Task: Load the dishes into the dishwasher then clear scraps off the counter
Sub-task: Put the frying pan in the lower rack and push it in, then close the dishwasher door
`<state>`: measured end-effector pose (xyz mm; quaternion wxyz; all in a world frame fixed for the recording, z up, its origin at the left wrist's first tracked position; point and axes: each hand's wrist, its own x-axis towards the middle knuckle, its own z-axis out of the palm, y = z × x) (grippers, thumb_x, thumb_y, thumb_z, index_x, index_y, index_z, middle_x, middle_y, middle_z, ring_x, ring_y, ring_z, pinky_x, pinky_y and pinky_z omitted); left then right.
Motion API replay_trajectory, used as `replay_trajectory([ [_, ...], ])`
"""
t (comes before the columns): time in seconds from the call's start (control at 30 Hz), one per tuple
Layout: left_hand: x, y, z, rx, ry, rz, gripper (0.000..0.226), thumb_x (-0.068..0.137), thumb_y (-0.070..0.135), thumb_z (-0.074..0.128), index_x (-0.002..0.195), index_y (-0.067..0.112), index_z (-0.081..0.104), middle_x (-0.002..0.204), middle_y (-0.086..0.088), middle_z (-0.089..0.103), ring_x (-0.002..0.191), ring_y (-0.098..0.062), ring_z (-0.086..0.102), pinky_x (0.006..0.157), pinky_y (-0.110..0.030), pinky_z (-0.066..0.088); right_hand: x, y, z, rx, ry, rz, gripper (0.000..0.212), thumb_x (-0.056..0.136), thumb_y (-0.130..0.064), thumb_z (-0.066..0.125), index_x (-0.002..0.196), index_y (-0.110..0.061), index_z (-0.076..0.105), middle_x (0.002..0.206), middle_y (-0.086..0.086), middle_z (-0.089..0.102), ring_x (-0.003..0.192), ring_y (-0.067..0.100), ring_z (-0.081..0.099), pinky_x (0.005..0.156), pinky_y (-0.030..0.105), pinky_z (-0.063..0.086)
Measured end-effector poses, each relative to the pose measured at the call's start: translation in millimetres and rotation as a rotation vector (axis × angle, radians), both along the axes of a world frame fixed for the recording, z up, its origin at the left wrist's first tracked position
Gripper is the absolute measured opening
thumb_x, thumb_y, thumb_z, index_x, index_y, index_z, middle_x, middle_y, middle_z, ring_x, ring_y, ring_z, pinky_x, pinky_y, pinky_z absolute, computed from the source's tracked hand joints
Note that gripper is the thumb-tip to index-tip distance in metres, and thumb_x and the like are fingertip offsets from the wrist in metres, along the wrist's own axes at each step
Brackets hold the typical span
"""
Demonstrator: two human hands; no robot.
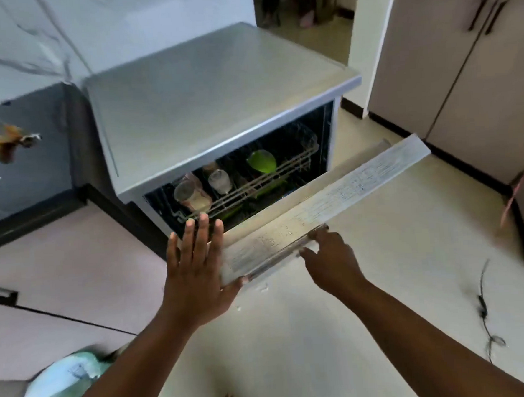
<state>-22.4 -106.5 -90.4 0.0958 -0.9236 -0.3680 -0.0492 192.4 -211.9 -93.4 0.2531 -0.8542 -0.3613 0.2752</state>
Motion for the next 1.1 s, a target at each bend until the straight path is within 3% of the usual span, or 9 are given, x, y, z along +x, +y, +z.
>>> replay_trajectory([
  [0.13,3,46,23,0.059,-0.034,0.083,0.109,0.069,0.076,0.044,0.148,0.002,0.028,0.157,-0.020,0.018,0.145,-0.038,0.013,0.117,-0.055,0.006,46,43,21,0.054,-0.477,0.097,0.033,0.091,-0.034,0.059,0.120,-0.020,0.053,0.124,0.009,0.049,0.111,0.030,0.048,0.091,0.039,0.041],
  [0.23,7,83,37,0.084,0.002,0.132,0.120,0.064,0.081,0.038,0.151,0.001,0.016,0.159,-0.019,0.007,0.147,-0.037,0.002,0.116,-0.055,0.000,89,86,35,0.148,-0.663,0.176,0.045,0.087,-0.032,0.063,0.127,-0.016,0.048,0.135,0.013,0.042,0.120,0.034,0.044,0.096,0.043,0.038],
  [0.33,17,127,51,0.058,0.083,0.199,0.134,0.058,0.088,0.044,0.151,0.009,-0.013,0.159,-0.012,-0.017,0.144,-0.029,-0.022,0.114,-0.049,-0.017,126,130,52,0.100,-0.829,0.375,0.074,0.084,-0.038,0.067,0.146,-0.024,0.030,0.156,0.010,0.021,0.140,0.032,0.025,0.109,0.047,0.026],
  [0.4,23,155,60,0.021,0.138,0.215,0.138,0.058,0.089,0.048,0.147,0.012,-0.023,0.157,-0.007,-0.026,0.142,-0.026,-0.029,0.114,-0.047,-0.020,146,158,62,0.071,-0.894,0.494,0.085,0.084,-0.042,0.066,0.152,-0.029,0.017,0.161,0.007,0.008,0.146,0.029,0.013,0.114,0.047,0.019],
  [0.5,27,187,72,-0.063,0.156,0.130,0.126,0.065,0.079,0.054,0.151,0.017,-0.013,0.160,-0.004,-0.013,0.147,-0.024,-0.014,0.118,-0.044,-0.009,171,194,78,0.022,-0.915,0.546,0.089,0.085,-0.048,0.064,0.153,-0.033,0.009,0.162,0.004,0.000,0.148,0.027,0.002,0.117,0.044,0.012],
  [0.6,28,211,74,-0.141,0.104,-0.006,0.107,0.076,0.064,0.058,0.153,0.023,-0.005,0.161,0.000,-0.005,0.148,-0.023,-0.001,0.119,-0.037,0.003,191,226,82,0.015,-0.843,0.580,0.086,0.083,-0.047,0.067,0.152,-0.033,0.017,0.161,0.004,0.015,0.147,0.028,0.011,0.117,0.042,0.013],
  [0.73,33,229,74,-0.182,0.097,-0.085,0.100,0.082,0.053,0.059,0.153,0.024,-0.004,0.161,0.002,-0.007,0.148,-0.019,-0.004,0.117,-0.031,0.000,198,237,68,0.204,-0.672,0.499,0.081,0.076,-0.034,0.078,0.146,-0.031,0.036,0.154,0.007,0.034,0.142,0.032,0.027,0.116,0.042,0.021],
  [1.1,30,233,73,-0.226,0.100,-0.097,0.095,0.085,0.050,0.058,0.153,0.023,-0.002,0.161,0.003,-0.006,0.148,-0.021,-0.006,0.117,-0.033,-0.003,188,236,56,0.330,-0.747,0.442,0.072,0.071,-0.028,0.082,0.135,-0.020,0.051,0.139,0.018,0.049,0.131,0.041,0.040,0.110,0.049,0.025],
])
